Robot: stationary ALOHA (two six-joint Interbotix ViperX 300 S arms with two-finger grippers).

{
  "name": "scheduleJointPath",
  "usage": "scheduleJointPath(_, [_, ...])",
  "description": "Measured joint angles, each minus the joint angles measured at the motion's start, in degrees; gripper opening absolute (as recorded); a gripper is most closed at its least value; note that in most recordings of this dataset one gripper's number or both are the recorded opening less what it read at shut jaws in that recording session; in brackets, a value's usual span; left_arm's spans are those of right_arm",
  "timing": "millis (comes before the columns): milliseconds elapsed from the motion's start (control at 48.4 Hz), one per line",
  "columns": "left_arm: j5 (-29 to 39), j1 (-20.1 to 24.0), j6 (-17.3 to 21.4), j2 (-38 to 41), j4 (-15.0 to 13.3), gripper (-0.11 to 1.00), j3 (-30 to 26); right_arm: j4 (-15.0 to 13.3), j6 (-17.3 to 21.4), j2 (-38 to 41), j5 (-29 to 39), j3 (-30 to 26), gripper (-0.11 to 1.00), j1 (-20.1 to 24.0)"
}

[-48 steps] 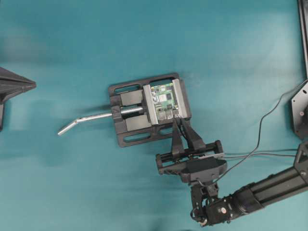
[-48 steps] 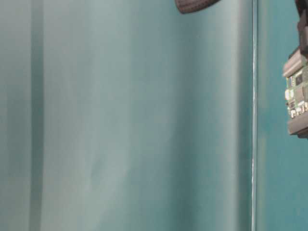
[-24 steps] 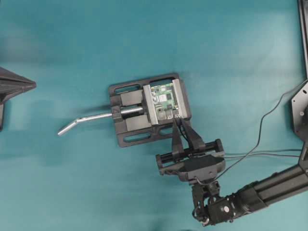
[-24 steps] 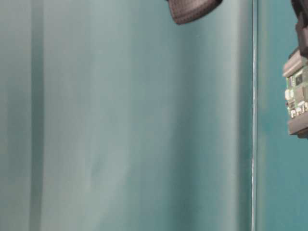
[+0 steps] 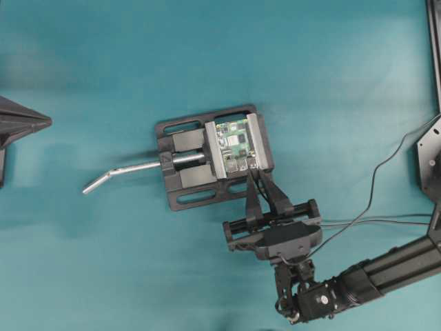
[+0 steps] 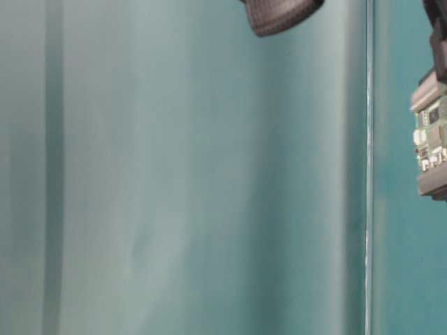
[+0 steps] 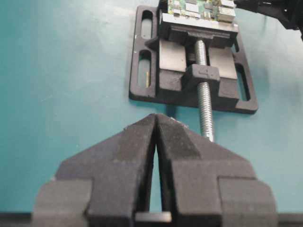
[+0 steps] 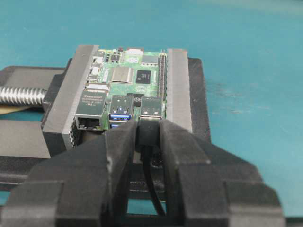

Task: Insert the USB into the fixed PCB.
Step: 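Press the plug further into the USB port with the right gripper, then open the right gripper and retract it away from the board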

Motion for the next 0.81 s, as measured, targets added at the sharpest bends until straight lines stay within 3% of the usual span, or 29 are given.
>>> scheduleJointPath(165, [0.0, 0.0, 0.0, 0.0, 0.0, 0.0, 0.0, 0.0, 0.1, 0.0, 0.2, 0.0, 0.19, 0.0])
scheduleJointPath(372, [0.0, 0.0, 0.0, 0.0, 0.0, 0.0, -0.1, 0.0, 0.1, 0.0, 0.5, 0.0, 0.35, 0.0])
scheduleJointPath(681, [0.0, 0.0, 0.0, 0.0, 0.0, 0.0, 0.0, 0.0, 0.2, 0.0, 0.8, 0.0, 0.37, 0.0])
scheduleJointPath(805, [0.0, 0.0, 0.0, 0.0, -0.1, 0.0, 0.0, 0.0, 0.1, 0.0, 1.1, -0.1, 0.44, 0.1])
